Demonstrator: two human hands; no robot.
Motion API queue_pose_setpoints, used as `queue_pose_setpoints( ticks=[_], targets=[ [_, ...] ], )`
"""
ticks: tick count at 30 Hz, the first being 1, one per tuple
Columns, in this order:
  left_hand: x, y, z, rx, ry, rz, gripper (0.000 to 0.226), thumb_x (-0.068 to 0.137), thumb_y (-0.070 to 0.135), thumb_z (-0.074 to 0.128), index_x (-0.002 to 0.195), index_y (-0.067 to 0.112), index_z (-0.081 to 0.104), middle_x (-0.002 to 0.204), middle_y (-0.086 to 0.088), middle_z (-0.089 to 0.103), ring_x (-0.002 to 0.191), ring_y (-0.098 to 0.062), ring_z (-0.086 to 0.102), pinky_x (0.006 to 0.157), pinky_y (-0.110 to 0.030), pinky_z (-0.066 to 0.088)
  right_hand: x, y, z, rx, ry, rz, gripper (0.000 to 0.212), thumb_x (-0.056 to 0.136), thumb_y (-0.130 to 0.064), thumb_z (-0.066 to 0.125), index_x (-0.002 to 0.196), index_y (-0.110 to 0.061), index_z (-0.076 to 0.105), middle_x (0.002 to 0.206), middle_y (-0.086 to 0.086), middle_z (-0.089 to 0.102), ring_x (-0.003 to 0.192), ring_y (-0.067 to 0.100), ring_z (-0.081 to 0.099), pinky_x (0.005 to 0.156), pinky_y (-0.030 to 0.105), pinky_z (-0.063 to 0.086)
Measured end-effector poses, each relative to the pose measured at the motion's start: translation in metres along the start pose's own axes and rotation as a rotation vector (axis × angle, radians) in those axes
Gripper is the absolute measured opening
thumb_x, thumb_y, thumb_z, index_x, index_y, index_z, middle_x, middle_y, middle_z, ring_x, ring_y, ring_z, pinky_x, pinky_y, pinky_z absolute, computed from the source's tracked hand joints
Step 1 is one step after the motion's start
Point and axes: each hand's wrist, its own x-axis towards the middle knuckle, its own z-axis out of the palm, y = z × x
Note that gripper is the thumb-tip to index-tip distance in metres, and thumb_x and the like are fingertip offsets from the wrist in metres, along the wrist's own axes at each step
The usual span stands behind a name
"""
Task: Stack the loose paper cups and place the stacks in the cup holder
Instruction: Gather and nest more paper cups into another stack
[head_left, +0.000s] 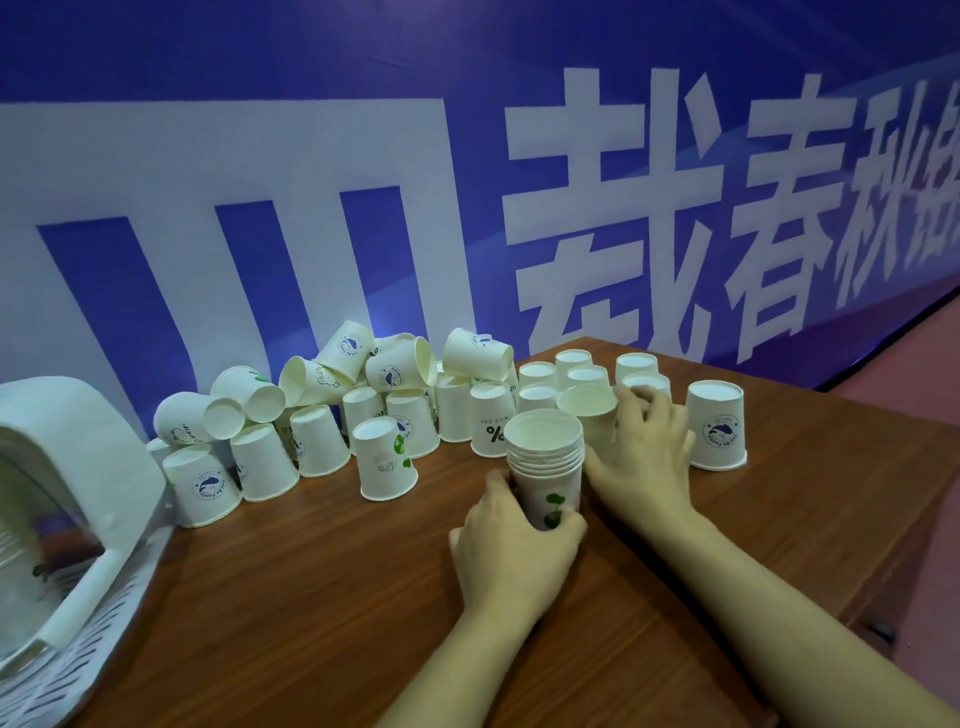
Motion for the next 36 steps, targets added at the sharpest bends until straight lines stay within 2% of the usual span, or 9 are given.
queue_pose_setpoints(
  ticks=[3,7,11,16,20,26,30,33,36],
  targets=[
    [0.001,-0.001,0.003,-0.004,-0.006,-0.007,0.047,0.075,0.06,0.066,0.109,0.031,0.05,0.099,0.008,0.069,0.105,-0.02,0.066,0.097,-0.042,0.044,0.001,0.004,0.004,0.108,0.04,-0.015,0.063,0.084,-0.037,0.078,0.137,-0.018,0.05,0.145,0.009,0.044,0.133,0.033,0.04,0.109,0.052,0.038],
    [0.003,-0.002,0.005,-0.004,-0.002,0.004,0.047,0.074,0.059,0.067,0.107,0.031,0.05,0.1,0.008,0.07,0.105,-0.019,0.067,0.095,-0.043,0.044,-0.002,0.001,0.005,0.376,0.005,-0.016,0.07,0.081,-0.033,0.085,0.135,-0.017,0.042,0.108,-0.007,0.054,0.11,0.025,0.061,0.096,0.053,0.052],
    [0.004,-0.004,0.006,0.016,0.0,0.012,0.045,0.076,0.059,0.068,0.103,0.03,0.048,0.098,0.006,0.07,0.104,-0.021,0.066,0.095,-0.043,0.044,-0.002,-0.004,-0.002,0.531,0.178,-0.029,0.085,0.073,-0.037,0.091,0.142,-0.019,0.045,0.128,-0.008,0.054,0.116,0.016,0.057,0.1,0.047,0.052],
    [0.006,-0.005,0.01,0.048,-0.031,0.031,0.05,0.075,0.067,0.064,0.107,0.032,0.046,0.104,0.01,0.068,0.109,-0.02,0.064,0.097,-0.044,0.044,-0.009,-0.011,-0.027,0.809,0.471,-0.072,0.072,0.079,-0.042,0.085,0.139,-0.017,0.052,0.133,-0.002,0.059,0.121,0.017,0.058,0.097,0.044,0.054],
    [0.006,-0.006,0.011,0.101,-0.103,0.091,0.048,0.081,0.066,0.066,0.109,0.029,0.051,0.114,0.009,0.065,0.114,-0.021,0.057,0.1,-0.042,0.042,-0.018,-0.023,-0.039,0.943,0.448,-0.106,0.068,0.08,-0.047,0.078,0.138,-0.025,0.05,0.127,-0.009,0.059,0.118,0.023,0.061,0.091,0.04,0.057],
    [0.003,-0.005,0.01,0.091,-0.156,0.175,0.048,0.081,0.065,0.064,0.114,0.032,0.053,0.114,0.012,0.063,0.114,-0.02,0.052,0.102,-0.04,0.04,-0.02,-0.026,-0.045,1.068,0.323,-0.076,0.068,0.077,-0.04,0.08,0.136,-0.026,0.049,0.129,-0.001,0.06,0.117,0.022,0.062,0.098,0.053,0.054],
    [0.004,-0.006,0.013,0.055,-0.158,0.209,0.053,0.075,0.067,0.06,0.118,0.037,0.051,0.112,0.014,0.063,0.111,-0.02,0.053,0.1,-0.041,0.042,-0.021,-0.026,-0.035,0.854,0.18,-0.222,0.056,0.077,-0.043,0.077,0.125,-0.023,0.056,0.118,-0.014,0.062,0.109,0.017,0.061,0.088,0.049,0.053],
    [0.007,-0.007,0.014,-0.067,-0.125,0.197,0.069,0.064,0.072,0.056,0.124,0.038,0.049,0.116,0.014,0.065,0.113,-0.021,0.06,0.099,-0.044,0.048,-0.021,-0.023,-0.028,0.793,0.126,-0.288,0.064,0.075,-0.04,0.077,0.131,-0.023,0.051,0.122,-0.027,0.055,0.117,0.011,0.057,0.094,0.034,0.049],
    [0.009,-0.008,0.016,-0.169,-0.069,0.149,0.073,0.061,0.074,0.059,0.122,0.035,0.052,0.113,0.009,0.071,0.112,-0.023,0.066,0.096,-0.048,0.053,-0.022,-0.024,-0.028,0.797,0.113,-0.282,0.073,0.076,-0.048,0.076,0.137,-0.024,0.046,0.126,-0.025,0.053,0.122,0.011,0.055,0.096,0.027,0.047]
  ],
)
